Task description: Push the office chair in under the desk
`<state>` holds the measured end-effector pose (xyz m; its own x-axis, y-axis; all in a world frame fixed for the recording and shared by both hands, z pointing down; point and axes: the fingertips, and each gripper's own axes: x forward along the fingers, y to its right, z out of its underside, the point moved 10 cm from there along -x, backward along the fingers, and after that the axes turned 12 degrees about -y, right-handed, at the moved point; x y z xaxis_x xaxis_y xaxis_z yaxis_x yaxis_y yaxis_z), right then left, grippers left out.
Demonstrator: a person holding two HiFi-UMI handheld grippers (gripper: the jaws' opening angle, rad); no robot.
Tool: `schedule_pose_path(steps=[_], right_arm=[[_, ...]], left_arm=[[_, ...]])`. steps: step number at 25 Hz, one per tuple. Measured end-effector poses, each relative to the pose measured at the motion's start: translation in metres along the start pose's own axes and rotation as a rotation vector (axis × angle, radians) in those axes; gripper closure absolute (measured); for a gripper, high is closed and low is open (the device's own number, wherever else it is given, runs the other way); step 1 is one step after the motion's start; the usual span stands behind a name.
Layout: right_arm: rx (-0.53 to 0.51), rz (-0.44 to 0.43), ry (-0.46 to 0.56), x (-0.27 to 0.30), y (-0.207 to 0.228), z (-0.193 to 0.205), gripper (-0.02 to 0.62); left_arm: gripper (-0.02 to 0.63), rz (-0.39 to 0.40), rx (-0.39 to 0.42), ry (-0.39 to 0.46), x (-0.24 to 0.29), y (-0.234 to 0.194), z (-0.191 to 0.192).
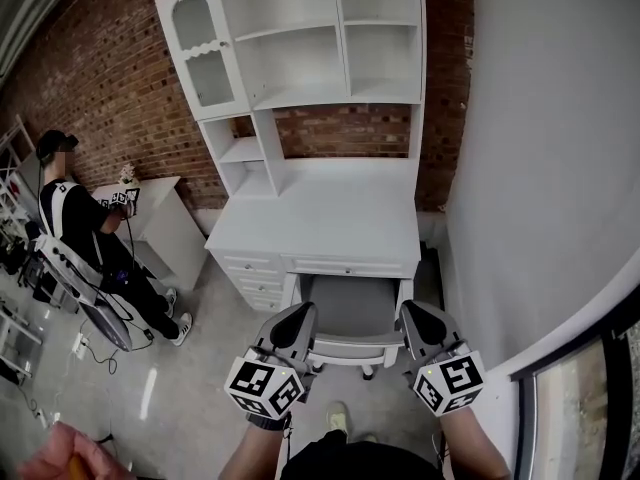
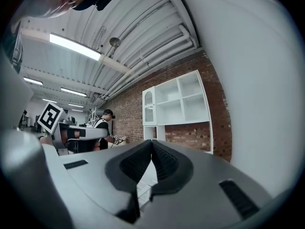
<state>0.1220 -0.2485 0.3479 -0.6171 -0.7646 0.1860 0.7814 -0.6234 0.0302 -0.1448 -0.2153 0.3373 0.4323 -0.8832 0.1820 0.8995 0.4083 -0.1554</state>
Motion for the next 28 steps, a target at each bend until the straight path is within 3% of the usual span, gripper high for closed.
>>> schedule_pose_path(steps=[9,28], right_arm=[[0.015,0.033,-0.037,0.007,0.015,0.013,0.591],[-0.005,0.058,-0.090,0.020,0.025,0.020,0.591]], left_arm=[[0.598,-0.048,0.012,-0.010,0.000,-0.010,0.001],[0.600,-0.055,0.016,-0.064,0.016,-0.016,0.010]])
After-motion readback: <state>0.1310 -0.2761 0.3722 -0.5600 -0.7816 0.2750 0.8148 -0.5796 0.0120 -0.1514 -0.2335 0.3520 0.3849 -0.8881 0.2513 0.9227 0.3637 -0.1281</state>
